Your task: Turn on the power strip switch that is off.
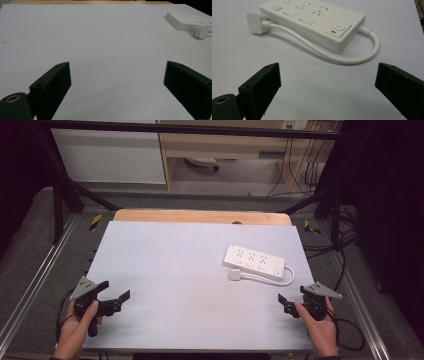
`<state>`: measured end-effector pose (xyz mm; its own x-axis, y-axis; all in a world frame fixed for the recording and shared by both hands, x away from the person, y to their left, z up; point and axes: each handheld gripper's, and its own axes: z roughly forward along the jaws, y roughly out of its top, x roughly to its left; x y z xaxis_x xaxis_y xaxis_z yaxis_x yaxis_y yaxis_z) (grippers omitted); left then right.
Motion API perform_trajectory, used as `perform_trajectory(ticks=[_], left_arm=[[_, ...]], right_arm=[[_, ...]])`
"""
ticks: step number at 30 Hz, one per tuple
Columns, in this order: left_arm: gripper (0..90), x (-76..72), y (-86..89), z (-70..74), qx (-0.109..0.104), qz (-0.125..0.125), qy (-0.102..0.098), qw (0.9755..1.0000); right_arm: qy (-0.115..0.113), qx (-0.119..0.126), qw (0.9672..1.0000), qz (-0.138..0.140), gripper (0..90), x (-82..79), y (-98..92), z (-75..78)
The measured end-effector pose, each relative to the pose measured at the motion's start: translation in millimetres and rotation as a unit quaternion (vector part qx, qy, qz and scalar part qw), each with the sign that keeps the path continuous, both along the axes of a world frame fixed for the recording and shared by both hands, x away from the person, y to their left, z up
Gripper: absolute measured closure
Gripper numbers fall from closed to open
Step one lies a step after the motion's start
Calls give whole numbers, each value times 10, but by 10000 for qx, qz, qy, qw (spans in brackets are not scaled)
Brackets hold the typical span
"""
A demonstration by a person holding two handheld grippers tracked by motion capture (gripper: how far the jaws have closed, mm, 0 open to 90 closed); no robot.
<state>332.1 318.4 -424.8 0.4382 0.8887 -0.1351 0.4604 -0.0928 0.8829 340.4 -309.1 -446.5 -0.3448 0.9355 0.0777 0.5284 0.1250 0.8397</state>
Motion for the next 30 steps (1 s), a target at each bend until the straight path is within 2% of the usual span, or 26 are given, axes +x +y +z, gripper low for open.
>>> perform_trajectory(ticks=[10,19,30], left_arm=[[76,10,16,-6,-22,14,18,10000],[73,22,10,-9,11,-39,12,10000],[71,20,30,-8,-11,-3,-3,10000]], right_arm=[[162,19,9999,4,68,-21,2,-22],[157,52,9999,43,69,-24,-5,-20],[-59,121,9999,-67,68,-105,-100,50]])
